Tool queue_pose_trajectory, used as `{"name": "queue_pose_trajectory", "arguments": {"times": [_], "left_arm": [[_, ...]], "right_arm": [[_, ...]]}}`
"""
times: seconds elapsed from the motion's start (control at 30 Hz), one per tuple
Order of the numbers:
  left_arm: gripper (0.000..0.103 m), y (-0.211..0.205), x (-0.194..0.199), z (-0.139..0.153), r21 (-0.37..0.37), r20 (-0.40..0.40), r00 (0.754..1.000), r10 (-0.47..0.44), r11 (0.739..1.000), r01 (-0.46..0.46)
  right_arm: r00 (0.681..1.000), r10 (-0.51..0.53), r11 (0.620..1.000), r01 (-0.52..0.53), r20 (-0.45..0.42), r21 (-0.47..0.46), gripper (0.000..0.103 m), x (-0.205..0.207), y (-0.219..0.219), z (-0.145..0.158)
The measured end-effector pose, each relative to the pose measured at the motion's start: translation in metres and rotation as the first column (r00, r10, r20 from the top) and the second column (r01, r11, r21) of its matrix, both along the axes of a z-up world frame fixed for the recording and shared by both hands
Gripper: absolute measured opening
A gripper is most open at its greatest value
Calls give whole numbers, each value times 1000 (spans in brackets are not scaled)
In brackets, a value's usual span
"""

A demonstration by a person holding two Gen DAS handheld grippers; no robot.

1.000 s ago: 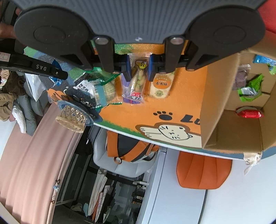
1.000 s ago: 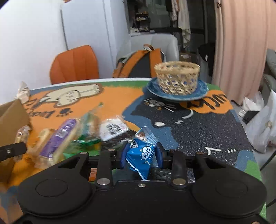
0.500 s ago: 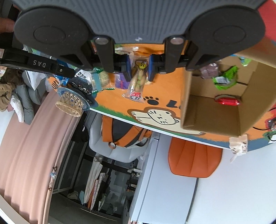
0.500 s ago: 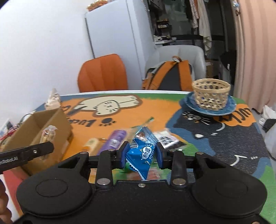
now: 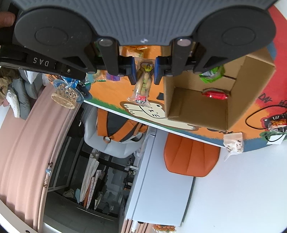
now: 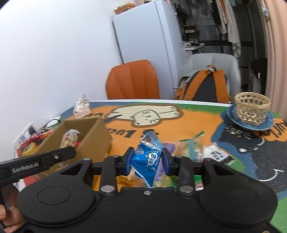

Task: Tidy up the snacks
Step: 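Carry the snack stick in the left tool while the right carries the blue packet to the box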

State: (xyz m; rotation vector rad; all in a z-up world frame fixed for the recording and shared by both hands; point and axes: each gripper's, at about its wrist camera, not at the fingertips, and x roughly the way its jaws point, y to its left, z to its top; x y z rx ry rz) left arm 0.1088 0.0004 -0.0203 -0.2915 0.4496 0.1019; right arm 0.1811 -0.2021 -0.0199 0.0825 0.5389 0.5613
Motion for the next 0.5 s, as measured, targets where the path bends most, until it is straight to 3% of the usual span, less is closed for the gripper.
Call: {"name": "queue_pose_trajectory", "arguments": {"times": [0.5], "left_arm": [[19,42,-6,8,-3,20,997,68,998,-68]], "right_arm": [[994,95,995,-96,47,5,34,-9,53,16]]}}
